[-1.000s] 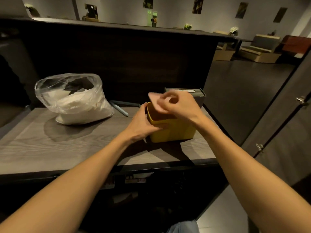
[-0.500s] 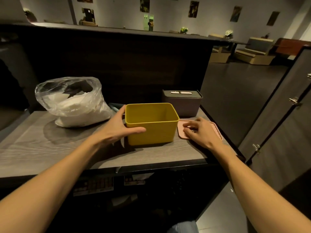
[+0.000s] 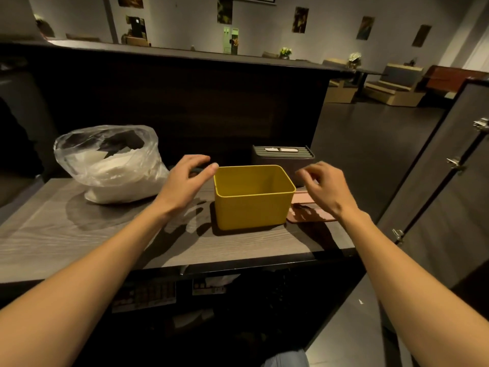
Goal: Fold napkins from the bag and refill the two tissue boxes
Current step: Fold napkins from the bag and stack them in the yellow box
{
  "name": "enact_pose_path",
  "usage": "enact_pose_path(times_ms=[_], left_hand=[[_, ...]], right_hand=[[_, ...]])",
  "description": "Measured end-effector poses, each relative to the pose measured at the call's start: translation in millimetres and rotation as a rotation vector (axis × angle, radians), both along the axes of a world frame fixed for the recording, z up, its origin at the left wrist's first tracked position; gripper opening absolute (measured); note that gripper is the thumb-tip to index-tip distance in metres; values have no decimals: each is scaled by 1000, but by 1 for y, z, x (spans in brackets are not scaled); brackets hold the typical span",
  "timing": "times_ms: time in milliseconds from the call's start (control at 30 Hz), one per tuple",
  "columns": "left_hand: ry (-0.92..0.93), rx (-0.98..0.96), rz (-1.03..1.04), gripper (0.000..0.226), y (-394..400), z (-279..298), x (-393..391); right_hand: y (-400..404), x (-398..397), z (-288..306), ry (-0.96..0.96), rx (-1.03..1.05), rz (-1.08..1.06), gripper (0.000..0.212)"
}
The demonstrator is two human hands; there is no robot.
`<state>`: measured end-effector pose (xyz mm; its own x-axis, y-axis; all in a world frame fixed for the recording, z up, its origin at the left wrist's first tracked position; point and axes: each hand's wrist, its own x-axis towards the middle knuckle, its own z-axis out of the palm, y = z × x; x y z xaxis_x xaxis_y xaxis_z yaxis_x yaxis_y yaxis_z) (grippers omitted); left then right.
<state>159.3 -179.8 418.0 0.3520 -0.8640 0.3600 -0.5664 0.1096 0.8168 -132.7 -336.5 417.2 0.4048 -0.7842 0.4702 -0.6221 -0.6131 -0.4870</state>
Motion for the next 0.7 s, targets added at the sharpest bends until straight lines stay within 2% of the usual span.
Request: enact_pose_path(times_ms=[67,167,300,433,500,567,667,700], left_hand=[[-55,-66,45,42,0,5,5],[-98,-120,55,26,5,14,13],[-220,-175,133,21,24,24,37],[-430,-257,331,21,50,32,83],[-476,-238,395,26,59,35,112],[-508,-81,394,45,62,38,140],[-690,311,345,119,64,37,175],[-701,424,354,135,65,33,183]], right_hand=[[5,15,12,-73,-19,-14,28],[14,46,28,-102,-56,12,30],[43,116,49,-101,-95,152,25],[84,203,59,-110,-120,332,21],[100,243,60,-111,-100,439,22],[110,280,58,-57,-71,553,28],[111,318,49,169,-19,590,42],[109,325,46,259,12,568,47]])
